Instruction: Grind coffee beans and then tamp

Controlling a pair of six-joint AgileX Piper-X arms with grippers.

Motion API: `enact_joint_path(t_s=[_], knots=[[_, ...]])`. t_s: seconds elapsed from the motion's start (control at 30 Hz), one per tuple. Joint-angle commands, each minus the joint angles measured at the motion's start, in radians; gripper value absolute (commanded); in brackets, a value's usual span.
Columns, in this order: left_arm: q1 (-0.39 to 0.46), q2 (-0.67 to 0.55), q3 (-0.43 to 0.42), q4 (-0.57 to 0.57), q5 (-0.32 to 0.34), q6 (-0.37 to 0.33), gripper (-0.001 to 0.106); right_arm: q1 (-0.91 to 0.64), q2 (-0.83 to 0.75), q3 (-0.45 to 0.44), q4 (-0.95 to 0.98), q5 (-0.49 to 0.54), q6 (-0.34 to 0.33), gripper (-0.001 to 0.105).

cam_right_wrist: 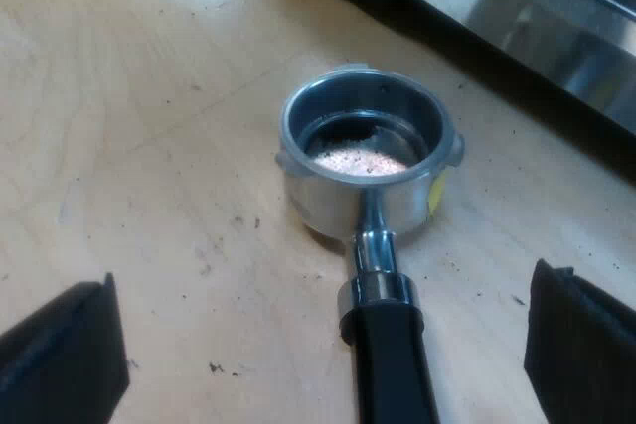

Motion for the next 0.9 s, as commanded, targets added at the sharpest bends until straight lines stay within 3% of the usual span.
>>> enact_joint_path(t_s=[0.03, 0.2, 0.9], knots=[[-0.029, 0.010, -0.010, -0.014, 0.009, 0.001, 0.000, 0.000, -0.010, 0.002, -0.012, -0.001, -0.011, 0.082], [-0.088, 0.059, -0.014, -0.060, 0.009, -0.011, 0.000, 0.000, -0.010, 0.002, -0.012, -0.001, -0.009, 0.082], [-0.088, 0.211, -0.014, -0.101, -0.017, -0.017, 0.000, 0.001, -0.010, 0.002, -0.012, -0.001, -0.007, 0.082]])
